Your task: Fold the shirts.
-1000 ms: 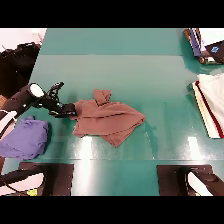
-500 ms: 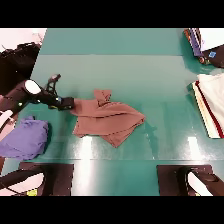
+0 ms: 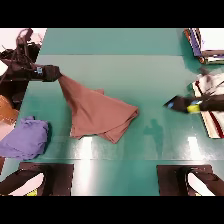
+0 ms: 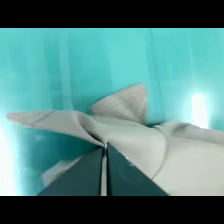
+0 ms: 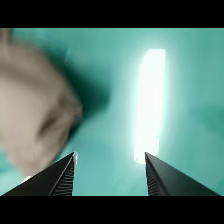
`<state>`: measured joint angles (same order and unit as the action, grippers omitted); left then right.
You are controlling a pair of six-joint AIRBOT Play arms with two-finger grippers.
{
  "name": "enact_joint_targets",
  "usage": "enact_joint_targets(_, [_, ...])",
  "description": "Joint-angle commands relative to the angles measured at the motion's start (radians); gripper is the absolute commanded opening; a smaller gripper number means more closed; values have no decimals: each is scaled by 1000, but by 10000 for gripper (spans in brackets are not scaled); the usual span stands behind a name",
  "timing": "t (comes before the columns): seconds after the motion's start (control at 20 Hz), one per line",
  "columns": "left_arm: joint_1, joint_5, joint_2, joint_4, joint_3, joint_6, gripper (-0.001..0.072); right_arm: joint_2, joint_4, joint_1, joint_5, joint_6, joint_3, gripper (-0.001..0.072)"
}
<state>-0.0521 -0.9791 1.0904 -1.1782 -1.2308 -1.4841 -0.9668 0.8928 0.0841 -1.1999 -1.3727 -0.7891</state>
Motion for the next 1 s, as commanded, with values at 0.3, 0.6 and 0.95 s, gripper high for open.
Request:
enact_joint_targets(0.3, [1,-29,-9,-12,-32,0,26,-366,-327,446,309,101,93,444])
enact_joint_targets(0.6, [1,-51,-9,-12,-32,0,26,-565,-315,541,327,100,-96,171])
enact_joint_targets(0.95, [1,-42,-50,-56,-147,1,25,-433,52,438,275,-47,-251,19])
